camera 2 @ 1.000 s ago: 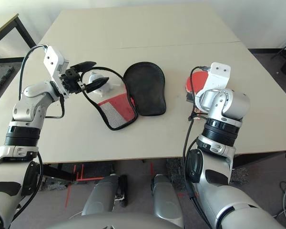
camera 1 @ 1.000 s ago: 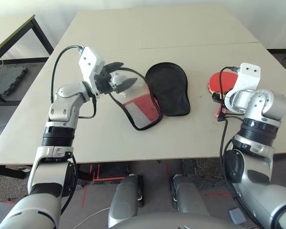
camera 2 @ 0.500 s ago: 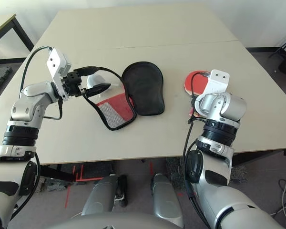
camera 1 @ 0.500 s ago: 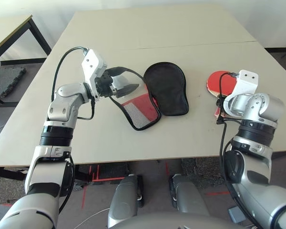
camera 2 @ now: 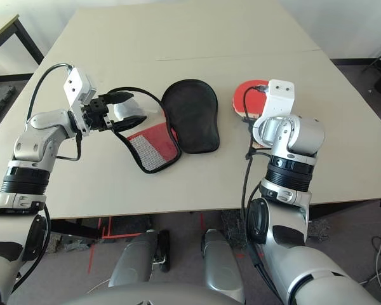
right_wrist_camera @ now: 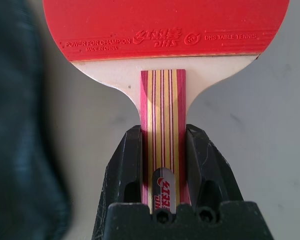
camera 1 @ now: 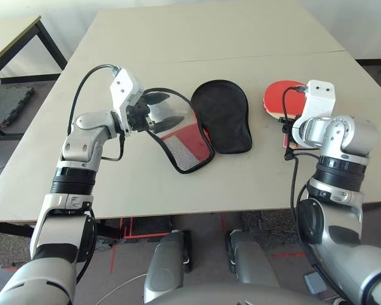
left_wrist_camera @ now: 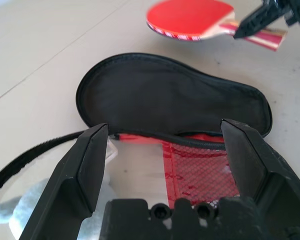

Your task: Store the ping-pong paddle in its case and zip it.

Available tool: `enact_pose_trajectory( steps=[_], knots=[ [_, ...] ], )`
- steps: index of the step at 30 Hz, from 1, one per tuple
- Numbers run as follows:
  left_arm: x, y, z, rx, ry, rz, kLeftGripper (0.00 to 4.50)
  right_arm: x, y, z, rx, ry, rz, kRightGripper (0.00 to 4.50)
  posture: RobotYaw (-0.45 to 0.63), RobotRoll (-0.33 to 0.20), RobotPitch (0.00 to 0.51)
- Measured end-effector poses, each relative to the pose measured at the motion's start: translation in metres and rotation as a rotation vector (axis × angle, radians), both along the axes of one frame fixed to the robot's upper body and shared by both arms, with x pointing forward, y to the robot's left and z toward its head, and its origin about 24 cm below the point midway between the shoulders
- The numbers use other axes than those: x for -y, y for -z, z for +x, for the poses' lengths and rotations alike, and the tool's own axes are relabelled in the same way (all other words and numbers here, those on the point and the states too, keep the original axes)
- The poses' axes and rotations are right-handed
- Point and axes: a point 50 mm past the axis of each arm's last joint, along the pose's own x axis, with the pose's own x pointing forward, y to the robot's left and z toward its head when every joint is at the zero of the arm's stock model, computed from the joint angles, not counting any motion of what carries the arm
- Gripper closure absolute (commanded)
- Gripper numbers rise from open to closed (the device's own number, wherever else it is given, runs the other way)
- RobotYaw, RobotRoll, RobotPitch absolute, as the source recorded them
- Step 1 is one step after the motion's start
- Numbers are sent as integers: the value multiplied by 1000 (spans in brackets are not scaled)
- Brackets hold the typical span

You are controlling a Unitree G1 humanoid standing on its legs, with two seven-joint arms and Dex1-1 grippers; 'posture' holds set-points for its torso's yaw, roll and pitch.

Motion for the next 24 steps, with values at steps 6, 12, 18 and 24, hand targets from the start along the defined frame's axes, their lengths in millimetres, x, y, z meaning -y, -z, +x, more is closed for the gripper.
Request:
enact_pose_trajectory(
  steps=[6, 12, 18, 24],
  knots=[
    [0, 0, 0, 8, 3, 10, 0, -30, -8, 0, 21, -106, 53, 3465, 69, 0, 116],
    [-1, 0, 0, 11, 1, 20, 0, -56, -4, -1, 3, -179, 94, 3465, 89, 0, 113],
    [-5, -1, -1, 14, -8, 33, 0, -80, 2, 2, -19, -243, 112, 3465, 108, 0, 113],
    [-8, 0, -2, 11, -16, 43, 0, -91, 10, 9, -39, -280, 84, 3465, 118, 0, 114]
  ],
)
